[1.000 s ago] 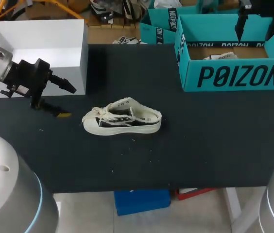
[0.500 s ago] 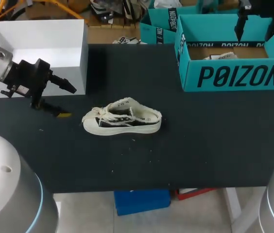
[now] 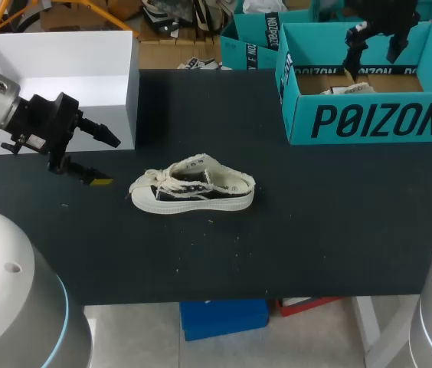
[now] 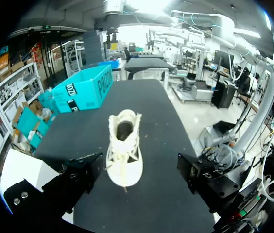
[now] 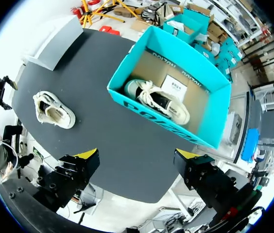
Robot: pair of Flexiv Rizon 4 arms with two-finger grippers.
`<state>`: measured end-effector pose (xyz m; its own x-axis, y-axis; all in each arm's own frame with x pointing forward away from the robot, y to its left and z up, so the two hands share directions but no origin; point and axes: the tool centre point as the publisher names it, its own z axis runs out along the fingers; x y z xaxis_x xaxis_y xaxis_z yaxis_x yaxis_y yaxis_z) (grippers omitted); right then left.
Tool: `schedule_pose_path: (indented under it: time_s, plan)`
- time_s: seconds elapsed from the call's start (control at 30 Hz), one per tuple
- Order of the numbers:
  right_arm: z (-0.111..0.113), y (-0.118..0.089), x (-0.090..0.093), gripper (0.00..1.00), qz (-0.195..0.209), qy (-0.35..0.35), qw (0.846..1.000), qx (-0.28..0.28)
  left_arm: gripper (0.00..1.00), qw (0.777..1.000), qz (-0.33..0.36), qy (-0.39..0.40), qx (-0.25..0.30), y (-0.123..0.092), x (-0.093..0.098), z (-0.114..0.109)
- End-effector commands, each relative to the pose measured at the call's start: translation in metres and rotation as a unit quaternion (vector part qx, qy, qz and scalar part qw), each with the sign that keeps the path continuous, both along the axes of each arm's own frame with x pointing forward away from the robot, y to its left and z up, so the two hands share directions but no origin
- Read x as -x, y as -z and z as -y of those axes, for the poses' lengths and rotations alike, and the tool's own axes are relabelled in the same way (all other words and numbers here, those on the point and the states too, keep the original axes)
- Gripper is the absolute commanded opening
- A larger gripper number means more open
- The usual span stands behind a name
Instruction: Take the shoe out of the shoebox, open the shoe tongue, remove and reinsert the insole, then place the shoe into the shoebox
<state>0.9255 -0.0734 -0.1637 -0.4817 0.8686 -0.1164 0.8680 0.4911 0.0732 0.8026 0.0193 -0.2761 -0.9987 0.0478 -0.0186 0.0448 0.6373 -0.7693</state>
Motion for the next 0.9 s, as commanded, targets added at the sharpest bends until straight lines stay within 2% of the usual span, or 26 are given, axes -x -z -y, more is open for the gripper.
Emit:
schedule_pose_path:
  time_s: [0.03, 0.33, 0.57, 0.73, 0.9]
  plan:
    - [0.006, 0.002, 0.011, 1.0, 0.11, -0.315, 0.943, 0.005, 1.0, 1.0, 0.002, -0.001, 0.0, 0.001, 0.001, 0.0]
    - [0.006, 0.002, 0.011, 1.0, 0.11, -0.315, 0.943, 0.005, 1.0, 1.0, 0.002, -0.001, 0.0, 0.001, 0.001, 0.0]
    - [-0.025, 0.01, 0.035, 1.0, 0.123, -0.382, 0.913, -0.077, 1.0, 1.0, 0.002, -0.001, 0.0, 0.001, 0.001, 0.0]
    - [-0.047, 0.021, 0.053, 1.0, 0.123, -0.408, 0.898, -0.105, 1.0, 1.0, 0.002, -0.001, 0.0, 0.001, 0.001, 0.0]
    - [-0.07, 0.033, 0.063, 1.0, 0.121, -0.424, 0.887, -0.137, 1.0, 1.0, 0.002, -0.001, 0.0, 0.001, 0.001, 0.0]
